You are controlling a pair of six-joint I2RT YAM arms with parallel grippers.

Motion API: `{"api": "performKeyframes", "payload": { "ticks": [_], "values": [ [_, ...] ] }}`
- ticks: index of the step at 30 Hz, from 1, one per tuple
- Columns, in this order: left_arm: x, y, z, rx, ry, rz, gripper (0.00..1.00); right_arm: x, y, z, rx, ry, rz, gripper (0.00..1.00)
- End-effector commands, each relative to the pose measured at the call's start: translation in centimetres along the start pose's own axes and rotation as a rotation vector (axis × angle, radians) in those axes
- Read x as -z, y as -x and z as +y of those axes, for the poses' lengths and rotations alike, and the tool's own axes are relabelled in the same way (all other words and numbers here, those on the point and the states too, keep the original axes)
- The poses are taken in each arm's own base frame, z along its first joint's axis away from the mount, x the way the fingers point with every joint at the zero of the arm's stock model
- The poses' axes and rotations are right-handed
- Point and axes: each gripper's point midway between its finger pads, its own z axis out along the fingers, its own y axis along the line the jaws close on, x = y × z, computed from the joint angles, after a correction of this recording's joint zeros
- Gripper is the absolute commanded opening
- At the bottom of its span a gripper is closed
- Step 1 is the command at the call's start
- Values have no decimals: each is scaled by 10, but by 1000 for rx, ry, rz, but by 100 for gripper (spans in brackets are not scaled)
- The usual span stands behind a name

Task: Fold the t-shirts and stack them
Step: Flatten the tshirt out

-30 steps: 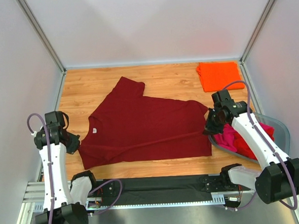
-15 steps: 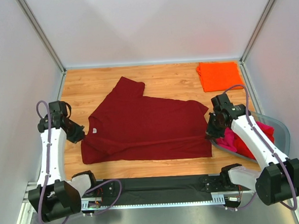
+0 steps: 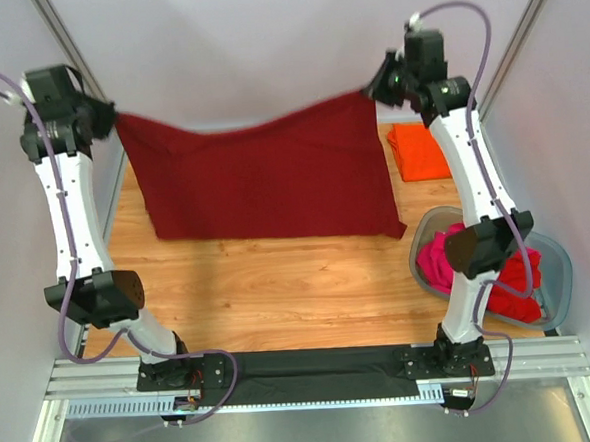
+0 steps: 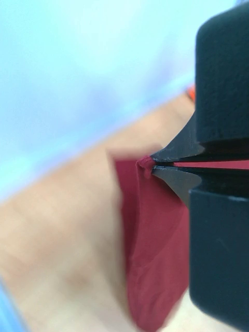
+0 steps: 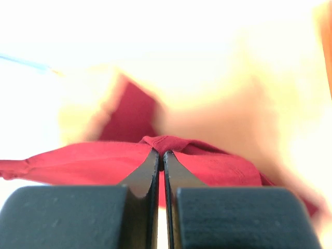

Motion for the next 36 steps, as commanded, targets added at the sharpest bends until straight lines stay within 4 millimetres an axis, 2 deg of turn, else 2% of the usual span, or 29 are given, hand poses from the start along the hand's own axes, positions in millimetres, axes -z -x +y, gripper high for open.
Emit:
{"api": "performKeyframes", "payload": {
  "ticks": [1, 2, 3, 4, 5, 8, 9, 10, 11, 12, 13, 14, 15, 16, 17, 18, 19, 20, 21, 22, 23, 24, 25, 27, 29, 30, 32, 35, 36],
  "values": [
    [84, 91, -96, 82, -333, -314, 0, 66, 101, 65, 17, 184, -285, 0],
    [89, 109, -110, 118, -408, -353, 0, 70, 108, 71, 7, 207, -307, 0],
    [93, 109, -122, 125, -479, -323, 0, 93, 126, 91, 8, 283, -386, 0],
    [96, 117, -128, 150, -514, -329, 0, 82, 120, 86, -22, 274, -368, 0],
    [100, 119, -134, 141, -536, -333, 0, 92, 131, 93, -31, 313, -431, 0],
    [119, 119, -142, 77, -586, -353, 0, 100, 120, 80, -51, 274, -434, 0],
    [106, 111, -133, 65, -553, -327, 0, 94, 113, 78, -46, 272, -403, 0],
    [114, 108, -129, 49, -555, -333, 0, 88, 106, 74, -37, 260, -372, 0],
    [109, 103, -122, 18, -534, -330, 0, 75, 91, 65, -27, 237, -315, 0],
    [80, 86, -99, 11, -464, -274, 0, 65, 76, 61, -18, 238, -261, 0],
    [90, 79, -91, 5, -458, -278, 0, 59, 65, 55, -16, 230, -226, 0],
    [87, 74, -83, 0, -457, -285, 0, 37, 38, 37, -18, 195, -151, 0],
    [48, 47, -43, 13, -354, -228, 0, 31, 22, 34, -15, 201, -112, 0],
    [70, 44, -35, 12, -369, -266, 0, 41, 17, 33, -8, 204, -121, 0],
    [71, 39, -22, 2, -350, -284, 0, 35, 7, 26, -2, 197, -115, 0],
    [58, 26, 9, -20, -262, -281, 0, 22, -22, 3, -14, 146, -56, 0],
    [77, 26, 17, -34, -254, -323, 0, 22, -33, -4, -11, 138, -45, 0],
    [79, 21, 28, -52, -224, -322, 0, 32, -35, -5, -2, 143, -59, 0],
    [77, 12, 40, -69, -195, -298, 0, 26, -56, -22, -4, 103, -20, 0],
    [82, 4, 45, -78, -193, -277, 0, 28, -64, -28, -5, 92, -8, 0],
    [81, -10, 55, -78, -173, -229, 0, 37, -68, -28, 3, 99, -11, 0],
    [69, -30, 78, -71, -122, -176, 0, 37, -79, -34, 4, 93, 11, 0],
    [79, -41, 88, -51, -107, -169, 0, 34, -100, -49, 1, 61, 57, 0],
    [73, -75, 153, -17, 93, -115, 0, 38, -123, -61, 3, 43, 110, 0],
    [87, -97, 200, 21, 249, -93, 0, 40, -160, -84, 10, -11, 214, 0],
    [90, -100, 222, 17, 333, -110, 0, 43, -168, -89, 15, -31, 243, 0],
    [104, -101, 235, -11, 399, -111, 0, 56, -186, -100, 31, -73, 319, 0],
    [135, -72, 216, -16, 373, -214, 0, 85, -182, -90, 62, -61, 315, 0],
    [152, -53, 200, -3, 328, -284, 0, 93, -180, -84, 63, -48, 309, 0]
  ]
}}
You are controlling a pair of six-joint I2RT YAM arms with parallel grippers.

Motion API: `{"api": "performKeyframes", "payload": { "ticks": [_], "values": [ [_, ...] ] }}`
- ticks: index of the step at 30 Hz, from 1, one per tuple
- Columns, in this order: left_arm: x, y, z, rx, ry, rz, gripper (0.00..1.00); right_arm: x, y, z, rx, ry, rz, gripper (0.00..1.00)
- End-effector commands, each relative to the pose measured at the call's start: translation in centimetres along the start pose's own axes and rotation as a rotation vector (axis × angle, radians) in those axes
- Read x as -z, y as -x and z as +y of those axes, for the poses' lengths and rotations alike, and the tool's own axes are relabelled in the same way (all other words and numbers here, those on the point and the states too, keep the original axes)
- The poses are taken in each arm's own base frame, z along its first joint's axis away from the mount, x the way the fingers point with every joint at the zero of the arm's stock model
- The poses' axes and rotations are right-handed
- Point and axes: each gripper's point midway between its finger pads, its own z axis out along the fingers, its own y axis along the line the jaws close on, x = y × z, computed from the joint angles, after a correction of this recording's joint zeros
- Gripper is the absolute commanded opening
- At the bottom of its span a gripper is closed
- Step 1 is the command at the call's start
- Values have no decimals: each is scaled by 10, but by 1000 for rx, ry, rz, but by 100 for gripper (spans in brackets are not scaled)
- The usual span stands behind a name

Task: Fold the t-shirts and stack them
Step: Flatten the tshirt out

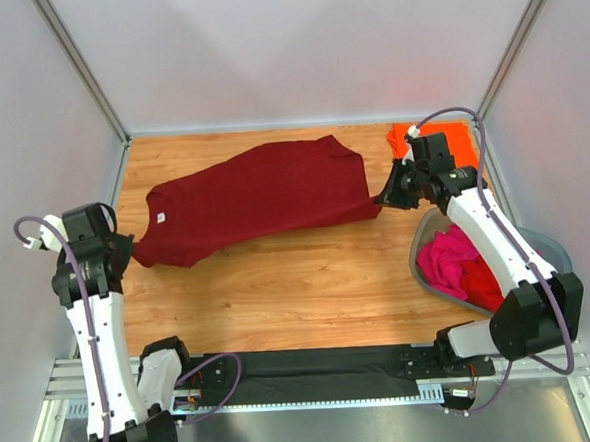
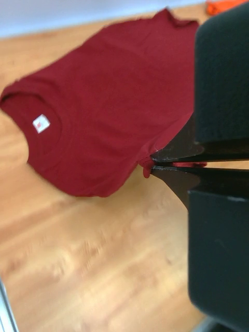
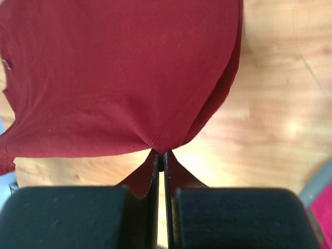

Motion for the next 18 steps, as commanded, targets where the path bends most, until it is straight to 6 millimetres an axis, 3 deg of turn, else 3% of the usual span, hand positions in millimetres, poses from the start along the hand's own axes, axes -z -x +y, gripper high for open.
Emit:
{"api": "performKeyframes", "payload": {
  "ticks": [1, 2, 3, 8, 11, 12, 13, 18],
  "values": [
    [60, 63, -10, 63, -54, -238, 0, 49, -2, 14, 62, 32, -34, 0],
    [72, 70, -15, 76, -83, -258, 0, 63, -2, 20, 47, 35, -35, 0],
    [97, 83, -26, 119, -147, -289, 0, 70, -4, 26, 46, 43, -41, 0],
    [162, 94, -49, 199, -357, -294, 0, 128, 2, 59, -20, 168, -134, 0],
    [209, 108, -55, 229, -474, -348, 0, 169, 17, 76, -9, 208, -221, 0],
    [233, 116, -58, 239, -533, -384, 0, 182, 20, 79, -6, 217, -254, 0],
    [244, 119, -59, 243, -560, -399, 0, 202, 27, 87, -2, 245, -306, 0],
    [302, 127, -78, 270, -759, -403, 0, 268, 31, 105, -16, 347, -441, 0]
  ]
}}
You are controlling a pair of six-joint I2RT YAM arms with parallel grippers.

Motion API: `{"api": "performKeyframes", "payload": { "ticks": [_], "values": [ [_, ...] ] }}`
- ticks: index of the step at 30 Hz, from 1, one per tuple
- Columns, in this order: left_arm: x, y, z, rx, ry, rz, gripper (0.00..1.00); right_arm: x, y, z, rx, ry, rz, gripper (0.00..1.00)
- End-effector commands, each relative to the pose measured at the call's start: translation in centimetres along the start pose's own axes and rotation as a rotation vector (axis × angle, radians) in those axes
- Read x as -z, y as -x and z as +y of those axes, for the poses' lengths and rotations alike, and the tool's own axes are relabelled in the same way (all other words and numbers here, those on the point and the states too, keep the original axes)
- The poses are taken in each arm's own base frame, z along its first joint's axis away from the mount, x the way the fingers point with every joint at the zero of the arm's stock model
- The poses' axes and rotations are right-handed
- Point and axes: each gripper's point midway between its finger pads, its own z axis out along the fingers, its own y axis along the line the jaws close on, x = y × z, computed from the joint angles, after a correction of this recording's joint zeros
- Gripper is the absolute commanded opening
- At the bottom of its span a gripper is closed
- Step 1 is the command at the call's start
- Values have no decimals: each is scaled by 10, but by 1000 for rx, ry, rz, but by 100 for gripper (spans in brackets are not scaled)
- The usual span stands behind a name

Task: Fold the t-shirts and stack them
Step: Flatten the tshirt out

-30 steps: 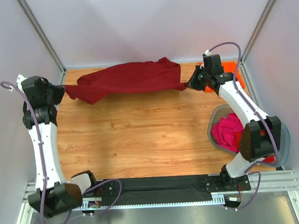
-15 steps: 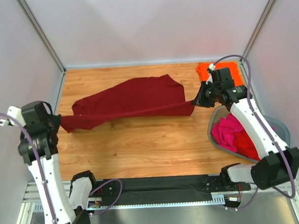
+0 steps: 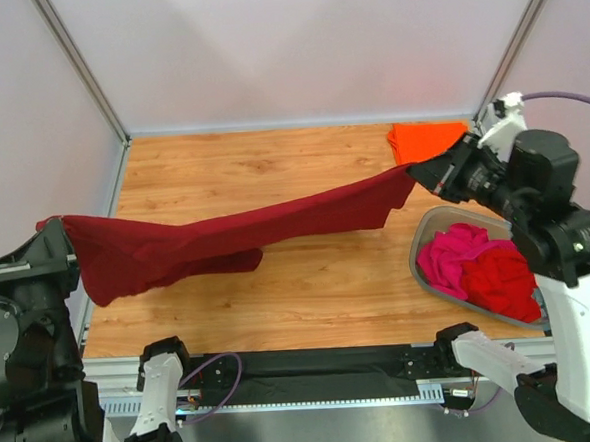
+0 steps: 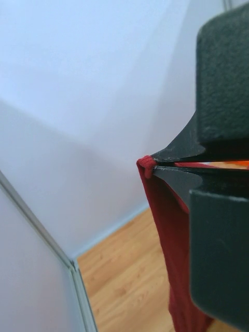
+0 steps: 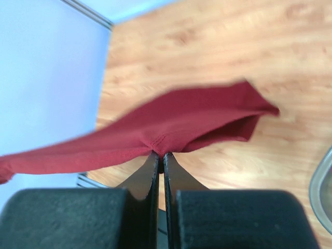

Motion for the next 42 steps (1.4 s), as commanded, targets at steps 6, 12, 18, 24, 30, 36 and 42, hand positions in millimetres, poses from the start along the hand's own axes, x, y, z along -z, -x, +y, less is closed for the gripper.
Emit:
{"api": "performKeyframes", "payload": {
  "ticks": [6, 12, 18, 24, 30, 36, 42],
  "values": [
    [-18, 1, -52, 43, -110, 79, 0, 46, 33, 40, -44, 119, -160, 0],
    [-106, -9, -82, 42, -144, 103, 0, 1, 92, 64, -39, 181, -286, 0],
    [-197, -30, -114, 94, -209, 167, 0, -79, 149, 61, -29, 127, -390, 0],
    [-267, -45, -147, 162, -290, 226, 0, -132, 196, 66, 50, 67, -423, 0],
    [-285, -28, -183, 262, -445, 192, 0, -117, 227, 66, 61, 86, -528, 0],
    [-247, 0, -199, 195, -508, 102, 0, -101, 228, 61, 62, 99, -522, 0],
    [-209, -24, -148, 64, -393, 150, 0, -115, 162, 24, 44, 44, -333, 0]
  ]
}}
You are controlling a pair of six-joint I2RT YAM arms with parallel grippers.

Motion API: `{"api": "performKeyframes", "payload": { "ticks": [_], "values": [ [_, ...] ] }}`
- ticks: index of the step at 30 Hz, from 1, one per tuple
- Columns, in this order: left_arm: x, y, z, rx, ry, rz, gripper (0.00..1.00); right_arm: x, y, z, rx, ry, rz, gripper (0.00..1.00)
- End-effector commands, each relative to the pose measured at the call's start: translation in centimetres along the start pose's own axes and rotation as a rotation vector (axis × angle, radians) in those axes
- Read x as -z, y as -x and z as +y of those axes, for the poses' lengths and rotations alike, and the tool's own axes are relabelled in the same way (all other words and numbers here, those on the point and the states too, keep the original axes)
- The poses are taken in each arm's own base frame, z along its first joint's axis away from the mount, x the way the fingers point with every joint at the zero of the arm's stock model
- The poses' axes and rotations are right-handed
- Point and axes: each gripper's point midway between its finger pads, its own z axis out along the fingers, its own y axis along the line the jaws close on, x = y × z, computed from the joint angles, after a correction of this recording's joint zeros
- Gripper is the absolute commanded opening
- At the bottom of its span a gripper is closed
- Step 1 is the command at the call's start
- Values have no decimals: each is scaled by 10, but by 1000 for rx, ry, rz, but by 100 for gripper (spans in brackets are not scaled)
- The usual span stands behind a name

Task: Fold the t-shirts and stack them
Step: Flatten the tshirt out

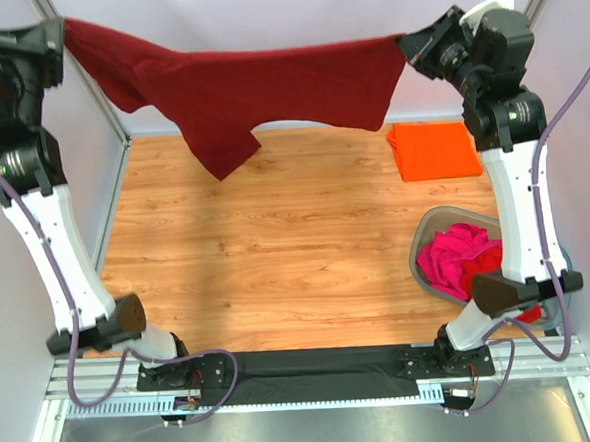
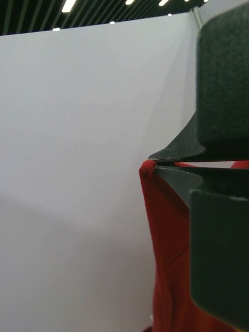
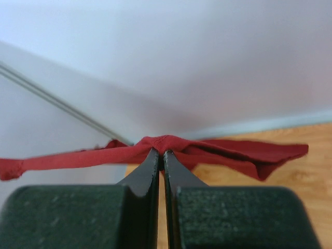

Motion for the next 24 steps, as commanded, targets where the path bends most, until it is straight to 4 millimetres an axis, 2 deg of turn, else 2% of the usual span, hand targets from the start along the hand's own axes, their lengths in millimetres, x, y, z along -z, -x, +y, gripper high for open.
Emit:
{"api": "performKeyframes", "payload": {
  "ticks": [1, 2, 3, 4, 5, 6, 7, 8, 10, 11, 12, 13, 14, 15, 16, 17, 18, 20, 21, 24],
  "values": [
    [39, -13, 30, -89, 62, 4, 0, 17, -30, -12, 0, -3, 78, 0],
    [70, -11, 18, -91, 29, -22, 0, 32, -34, -10, -16, 1, 84, 0],
    [79, -16, 27, -84, 39, -23, 0, 36, -43, -14, -43, -9, 105, 0],
    [84, -31, 59, -80, 109, 6, 0, 37, -67, -32, -65, -50, 161, 0],
    [109, -29, 50, -93, 92, -13, 0, 44, -74, -35, -75, -59, 174, 0],
    [122, -34, 60, -105, 131, -4, 0, 62, -73, -31, -85, -47, 163, 0],
    [129, -35, 69, -120, 161, -11, 0, 64, -91, -44, -89, -75, 200, 0],
    [144, -34, 65, -140, 157, -20, 0, 70, -95, -45, -84, -78, 206, 0],
    [160, -43, 83, -148, 232, 12, 0, 86, -110, -48, -58, -97, 246, 0],
    [180, -49, 97, -149, 296, 31, 0, 88, -128, -60, -50, -131, 284, 0],
    [191, -53, 105, -142, 326, 31, 0, 95, -143, -68, -45, -161, 325, 0],
    [198, -64, 138, -127, 411, 46, 0, 105, -156, -71, -51, -187, 357, 0],
    [223, -73, 171, -96, 515, 27, 0, 118, -187, -101, -66, -307, 437, 0],
    [238, -76, 171, -65, 530, 27, 0, 125, -204, -117, -64, -366, 487, 0],
    [250, -85, 204, -61, 636, 27, 0, 134, -223, -132, -71, -417, 542, 0],
    [269, -91, 216, -68, 678, 36, 0, 147, -254, -154, -71, -481, 636, 0],
    [278, -96, 230, -91, 722, 55, 0, 161, -275, -168, -62, -529, 723, 0],
    [298, -116, 268, -104, 862, 134, 0, 179, -303, -192, -30, -612, 828, 0],
    [304, -122, 279, -114, 900, 170, 0, 195, -324, -209, -20, -660, 893, 0],
    [324, -154, 321, -92, 1032, 299, 0, 210, -342, -228, 17, -685, 942, 0]
  ]
}}
